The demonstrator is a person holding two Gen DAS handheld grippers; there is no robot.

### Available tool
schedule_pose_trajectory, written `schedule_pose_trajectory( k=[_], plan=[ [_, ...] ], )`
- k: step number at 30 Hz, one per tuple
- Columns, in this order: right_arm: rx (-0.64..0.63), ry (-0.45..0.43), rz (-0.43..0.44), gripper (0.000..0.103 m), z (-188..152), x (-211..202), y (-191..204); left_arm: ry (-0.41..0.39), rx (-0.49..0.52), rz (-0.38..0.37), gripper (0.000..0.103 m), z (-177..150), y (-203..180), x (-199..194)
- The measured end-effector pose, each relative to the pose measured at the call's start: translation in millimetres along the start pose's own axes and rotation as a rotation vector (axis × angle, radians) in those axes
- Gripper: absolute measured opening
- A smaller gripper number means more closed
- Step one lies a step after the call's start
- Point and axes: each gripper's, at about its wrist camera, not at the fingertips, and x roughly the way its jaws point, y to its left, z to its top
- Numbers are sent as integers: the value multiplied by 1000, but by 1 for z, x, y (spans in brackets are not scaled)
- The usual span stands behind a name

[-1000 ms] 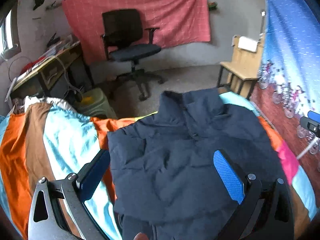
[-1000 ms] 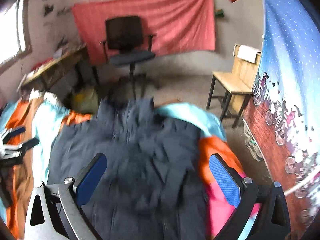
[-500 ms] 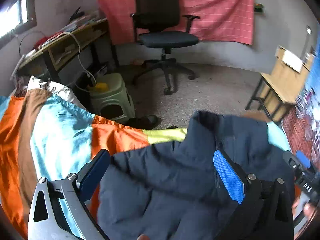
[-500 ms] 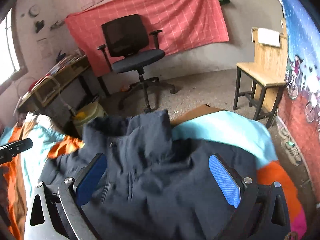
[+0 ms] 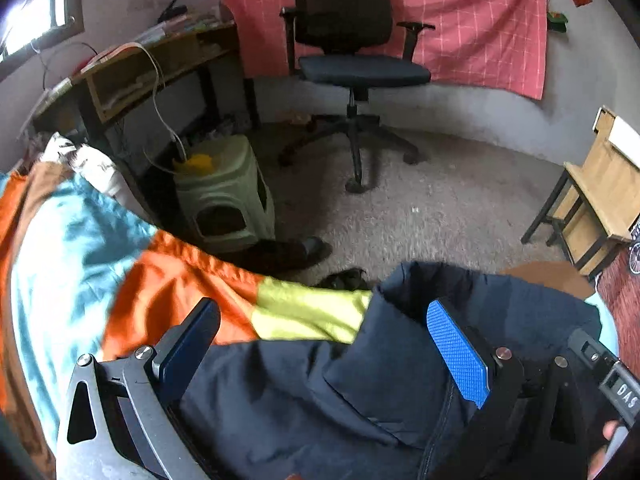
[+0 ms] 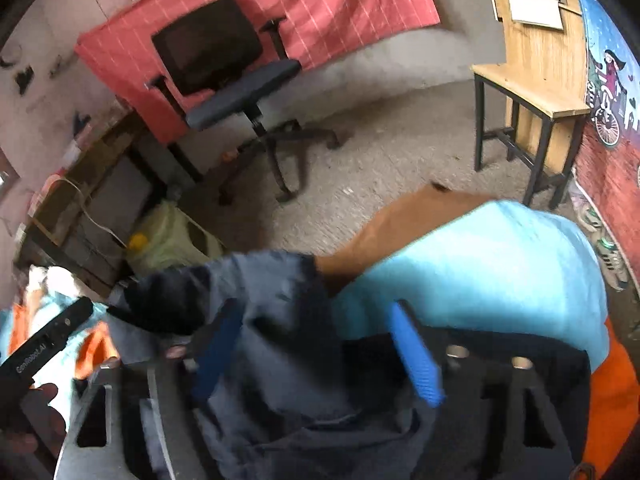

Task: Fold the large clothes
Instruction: 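Reach both tools toward the jacket hem and grasp it, then lift the hem with both tools and fold it over toward the collar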

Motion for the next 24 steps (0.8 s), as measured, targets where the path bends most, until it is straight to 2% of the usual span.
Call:
schedule_pose_trajectory(
  k=[1,3,4,5,6,8,10,15,19,24],
  plan=[
    [9,6,4,54,-2,1,-2,0,-6,-11,100,0,-1,3],
    [28,8,52,34,-5,1,-7,-5,-14,-49,93,1,-1,5],
    [28,5,70,29,-7,0,-7,-2,-28,-68,81,2,0,5],
    [24,1,83,24,-8,-2,-5,8,-41,-80,64,2,-2,4],
    [19,-3,89,19,-10,-6,-4,32,-68,-107,56,3,2,7],
    [-6,-9,102,15,-14,-14,1,60,-110,-142,21,3,6,6],
    [-44,-23,106,14,-20,-26,6,58,-134,-159,7,2,11,-2],
    [-155,-97,139,12,-41,-62,15,1,-239,-235,4,-18,35,-57],
    [-216,-220,202,12,-76,-107,14,-50,-198,-266,3,-37,48,-106],
    [-232,-266,232,12,-120,-147,2,-60,-207,-327,3,-89,69,-155]
  ],
)
